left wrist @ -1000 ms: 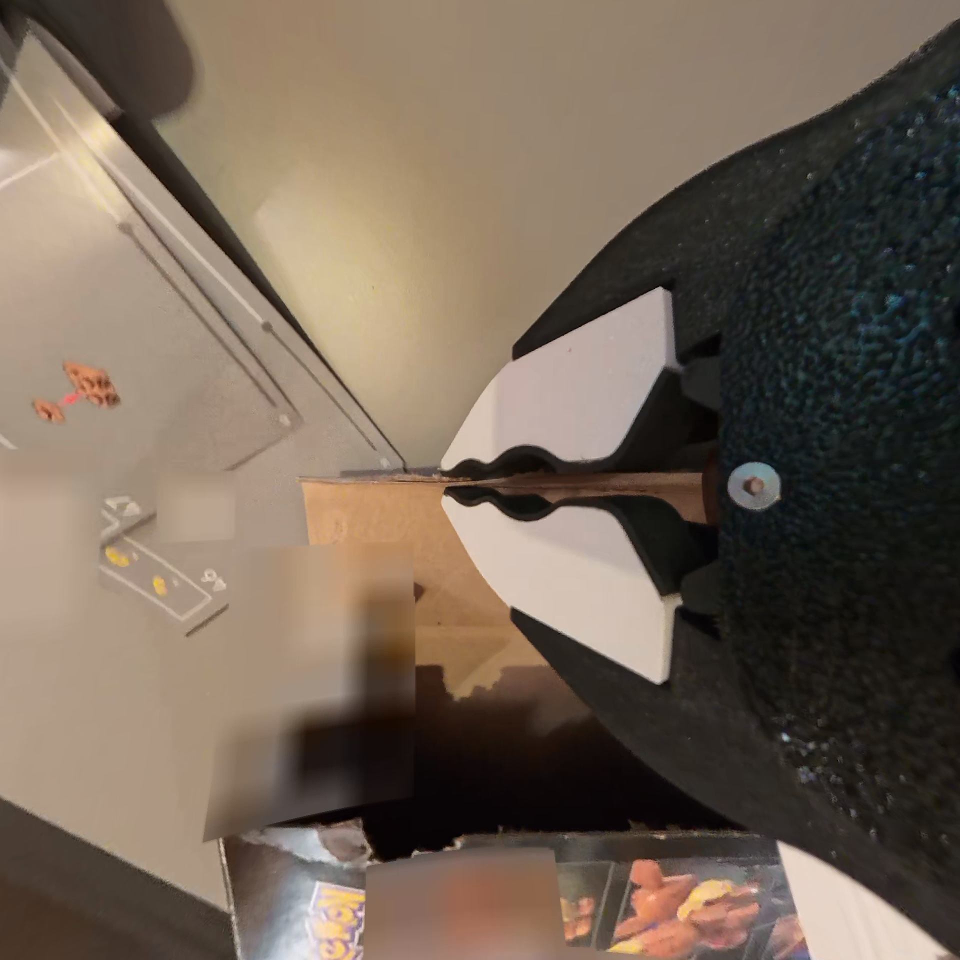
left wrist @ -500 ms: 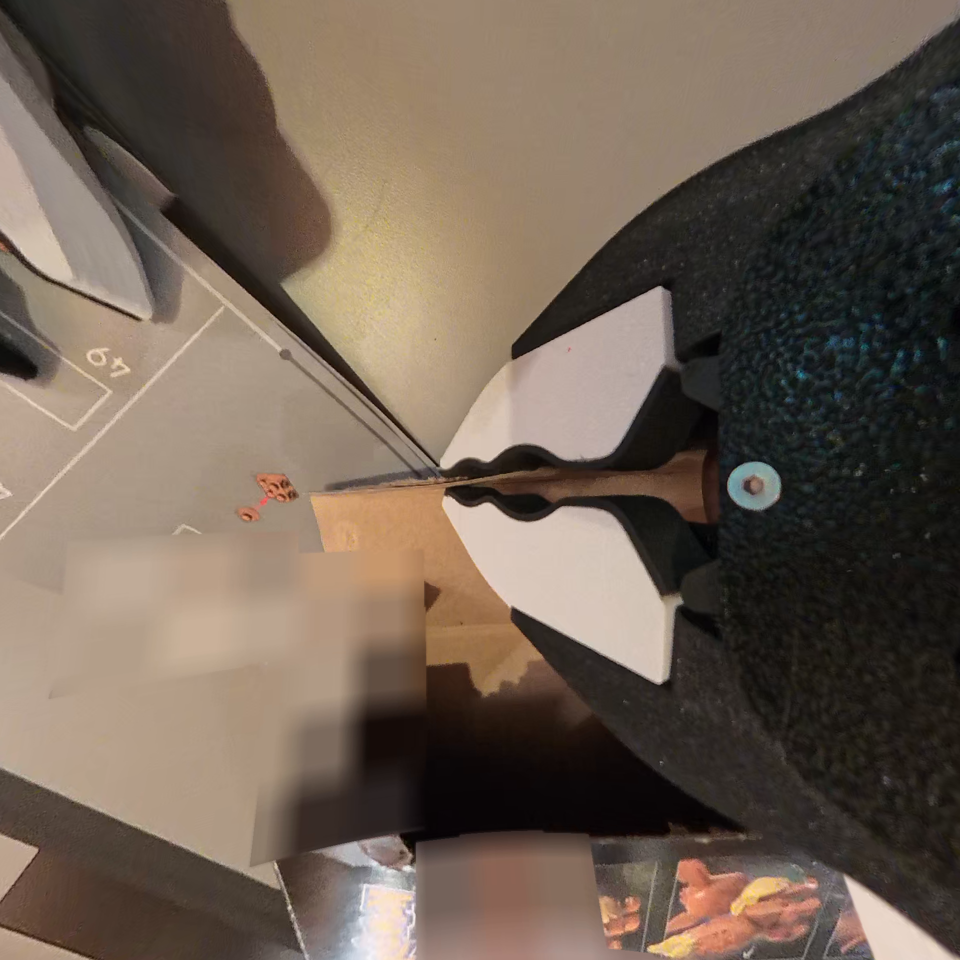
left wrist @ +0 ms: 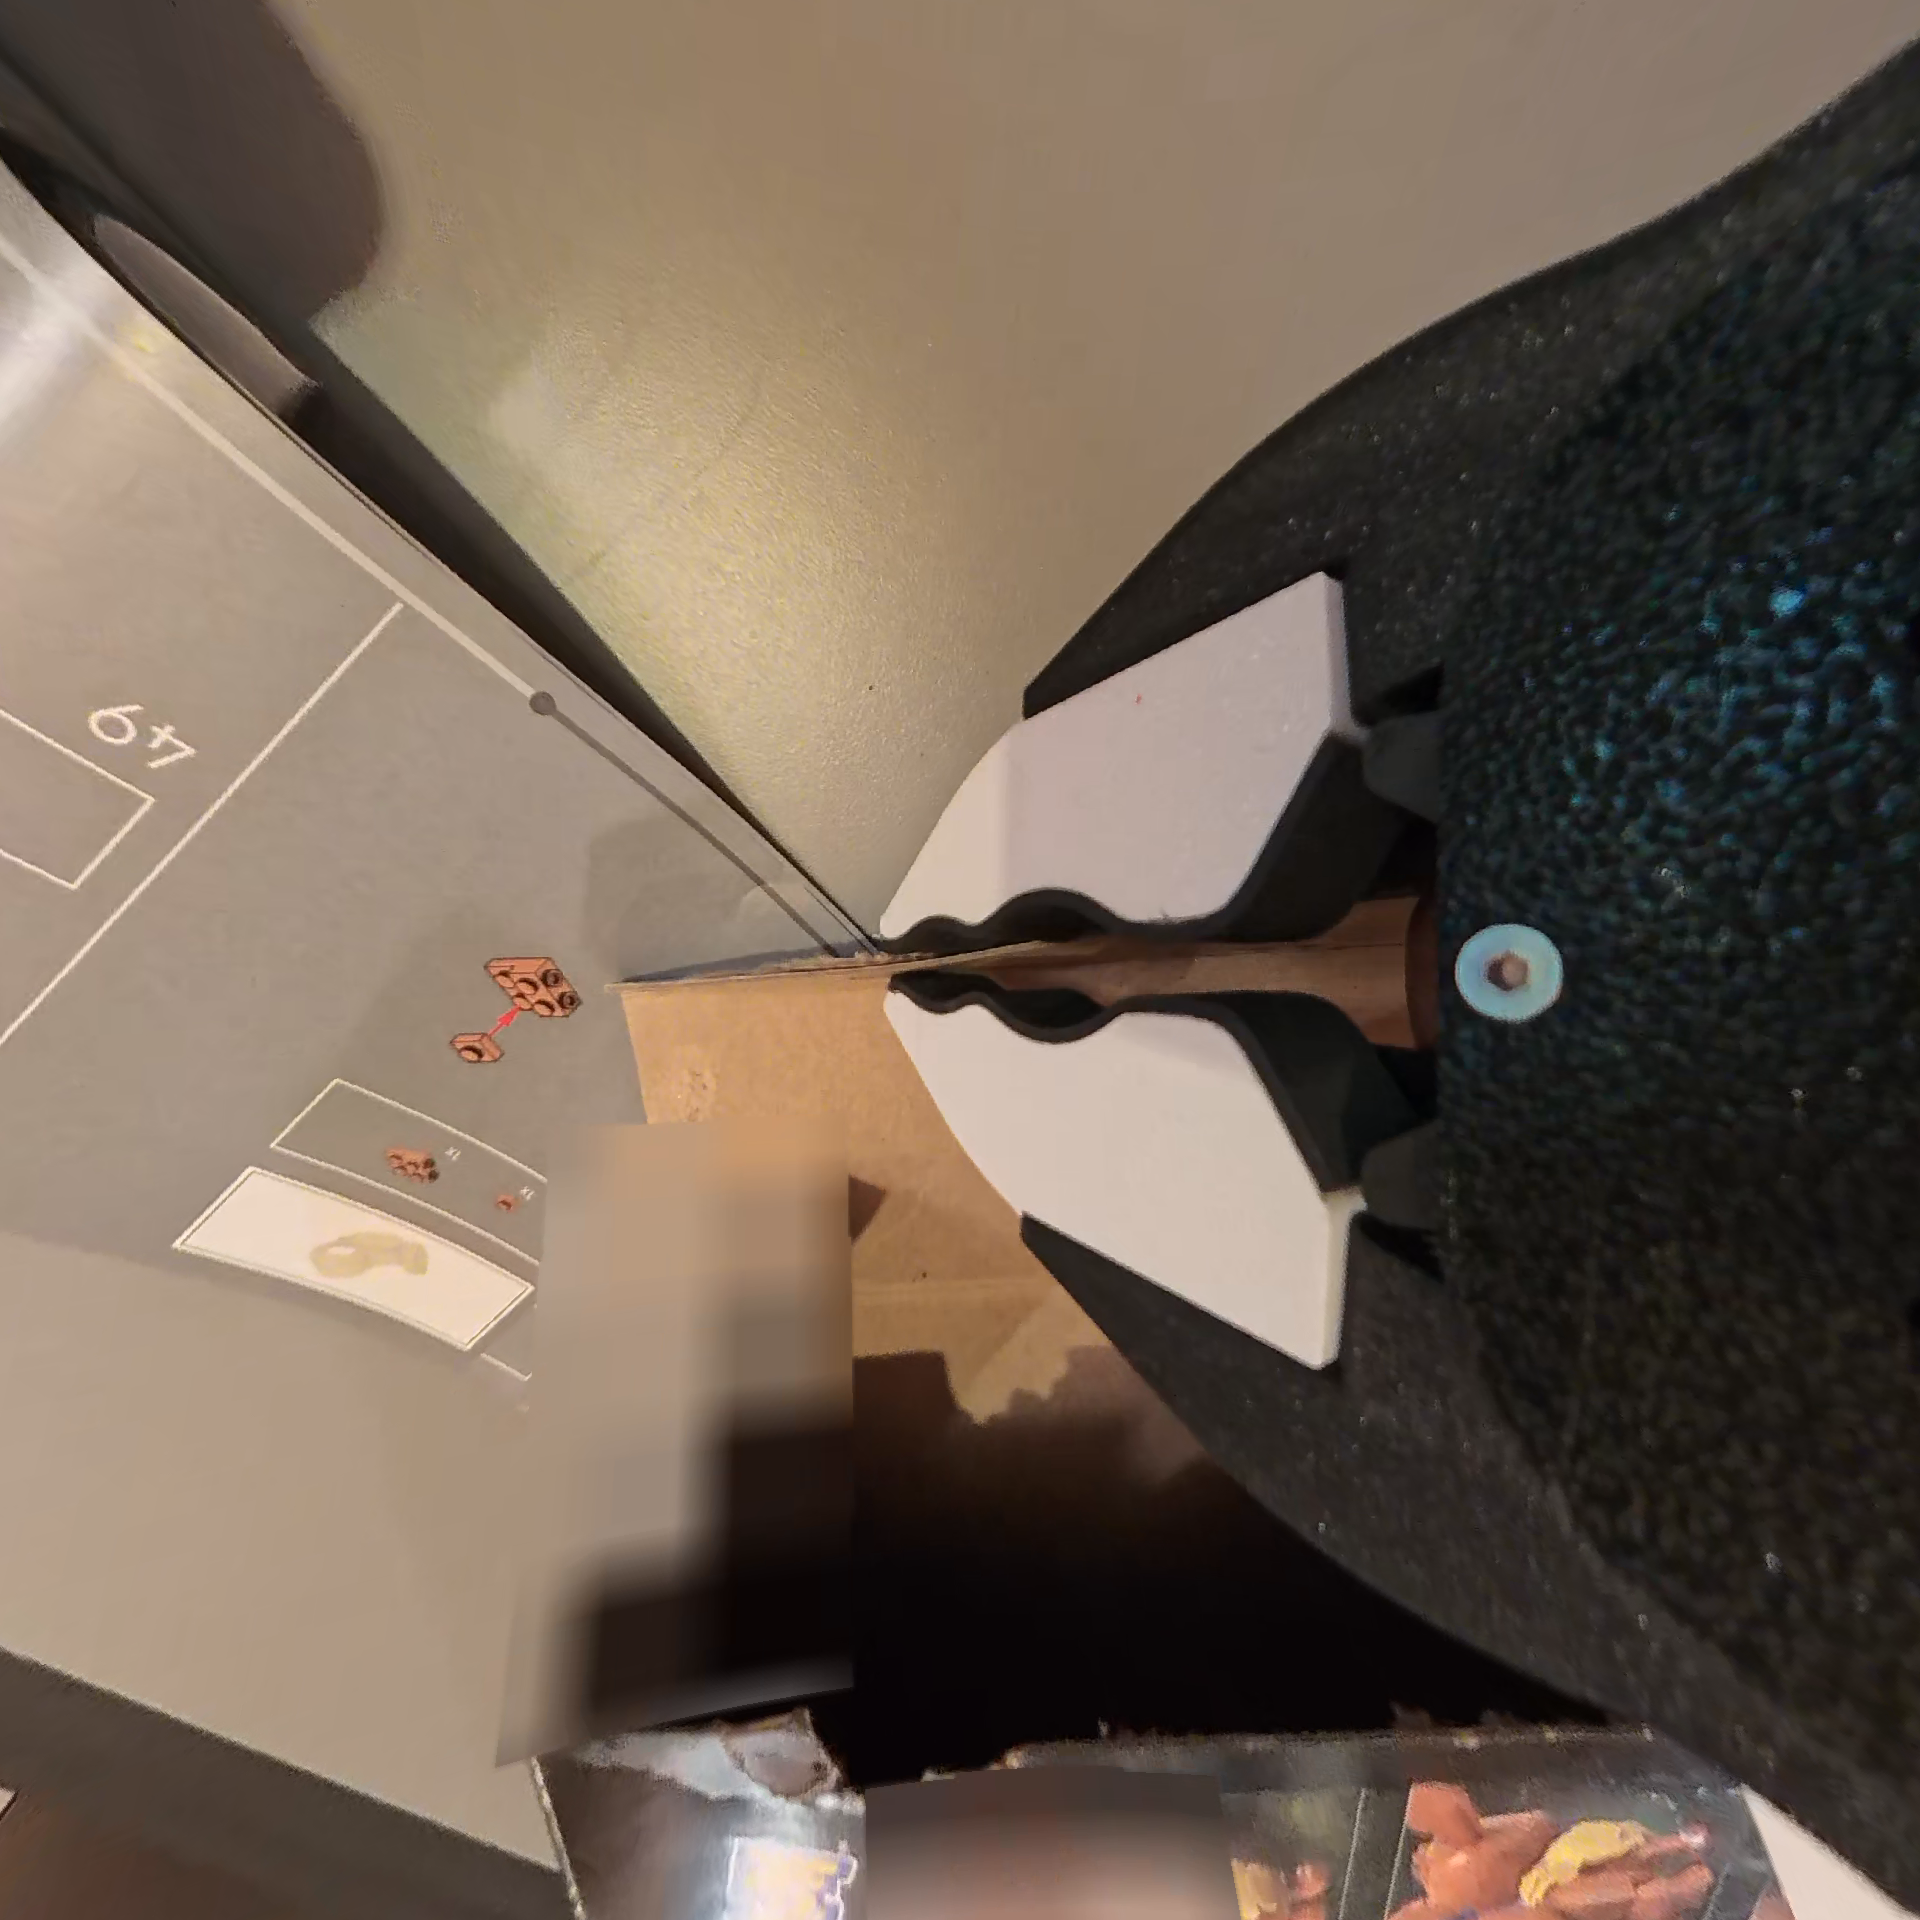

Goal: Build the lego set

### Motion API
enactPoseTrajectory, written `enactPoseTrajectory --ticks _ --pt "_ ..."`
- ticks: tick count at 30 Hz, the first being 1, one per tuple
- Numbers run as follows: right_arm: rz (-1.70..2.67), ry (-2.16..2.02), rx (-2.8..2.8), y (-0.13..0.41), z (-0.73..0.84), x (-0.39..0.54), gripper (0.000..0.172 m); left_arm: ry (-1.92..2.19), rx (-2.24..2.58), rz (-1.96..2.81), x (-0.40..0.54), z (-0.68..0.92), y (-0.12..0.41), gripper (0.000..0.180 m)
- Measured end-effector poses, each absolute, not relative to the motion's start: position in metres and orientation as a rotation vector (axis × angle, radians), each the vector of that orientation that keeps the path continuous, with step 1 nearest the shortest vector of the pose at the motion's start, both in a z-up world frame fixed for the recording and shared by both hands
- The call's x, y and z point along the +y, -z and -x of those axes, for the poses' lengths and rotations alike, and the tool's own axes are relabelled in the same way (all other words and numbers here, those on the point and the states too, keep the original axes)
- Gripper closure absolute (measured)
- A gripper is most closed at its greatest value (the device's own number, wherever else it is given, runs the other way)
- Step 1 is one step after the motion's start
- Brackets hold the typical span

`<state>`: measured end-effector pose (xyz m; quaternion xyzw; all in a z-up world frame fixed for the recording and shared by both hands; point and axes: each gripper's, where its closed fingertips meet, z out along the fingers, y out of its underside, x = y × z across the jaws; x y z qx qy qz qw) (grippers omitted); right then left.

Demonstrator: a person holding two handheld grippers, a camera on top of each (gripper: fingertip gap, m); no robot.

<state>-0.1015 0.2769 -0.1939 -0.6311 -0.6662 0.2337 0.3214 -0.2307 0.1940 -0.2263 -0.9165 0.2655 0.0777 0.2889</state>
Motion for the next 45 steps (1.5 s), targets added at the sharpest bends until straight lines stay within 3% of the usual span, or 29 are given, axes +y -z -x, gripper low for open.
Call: enactPoseTrajectory --ticks 22,45 --pt "1.596 -0.619 -1.795 0.198 0.125 0.263 0.139 -0.234 0.687 2.471 0.192 0.241 0.226 0.177" --pt "1.612 -0.304 -2.076 0.226 0.058 0.263 0.133 -0.190 0.675 2.475 0.191 0.240 0.230 0.173"
